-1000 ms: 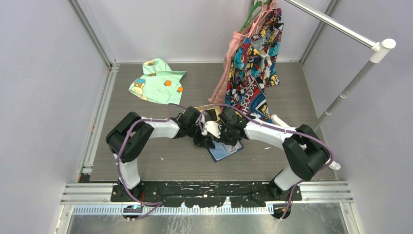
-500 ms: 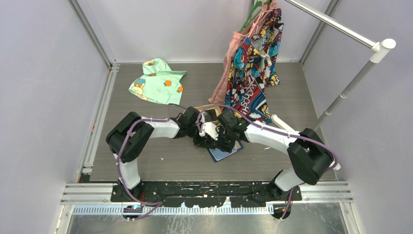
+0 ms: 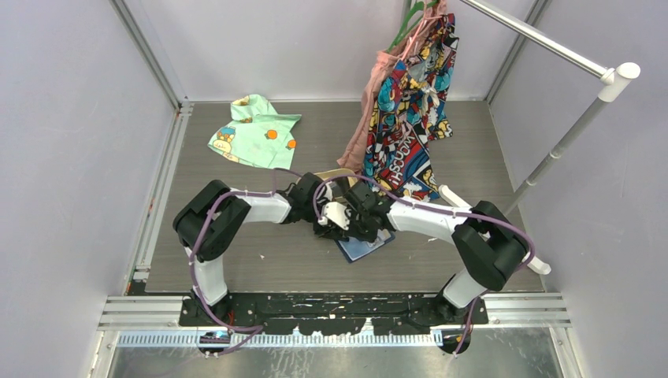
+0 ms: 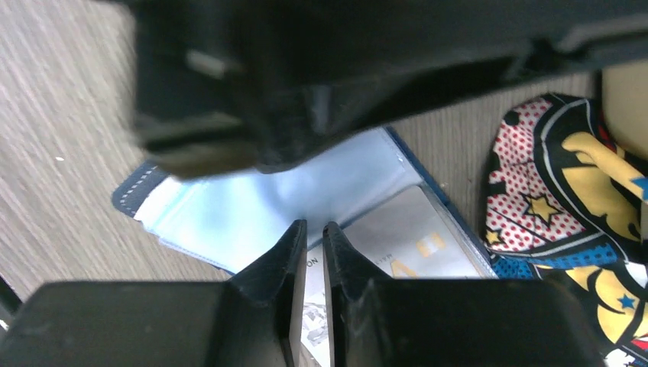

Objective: Put the credit cards into the card holder
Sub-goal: Insert the credit card into the card holder.

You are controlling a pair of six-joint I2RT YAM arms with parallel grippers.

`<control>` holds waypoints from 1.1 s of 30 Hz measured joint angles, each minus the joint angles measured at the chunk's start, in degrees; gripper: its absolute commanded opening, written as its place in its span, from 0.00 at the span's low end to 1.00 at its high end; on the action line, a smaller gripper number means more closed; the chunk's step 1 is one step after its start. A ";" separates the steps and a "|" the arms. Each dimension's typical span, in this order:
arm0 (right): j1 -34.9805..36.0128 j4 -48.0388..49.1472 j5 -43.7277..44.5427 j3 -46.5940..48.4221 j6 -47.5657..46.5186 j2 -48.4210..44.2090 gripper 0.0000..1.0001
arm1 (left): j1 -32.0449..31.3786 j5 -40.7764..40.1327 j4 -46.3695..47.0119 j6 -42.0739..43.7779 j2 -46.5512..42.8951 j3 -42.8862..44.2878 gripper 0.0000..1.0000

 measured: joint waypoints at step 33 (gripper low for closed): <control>-22.23 -8.17 -12.04 4.42 8.85 2.32 0.26 | -0.42 -5.68 -15.06 10.80 -1.33 6.05 0.06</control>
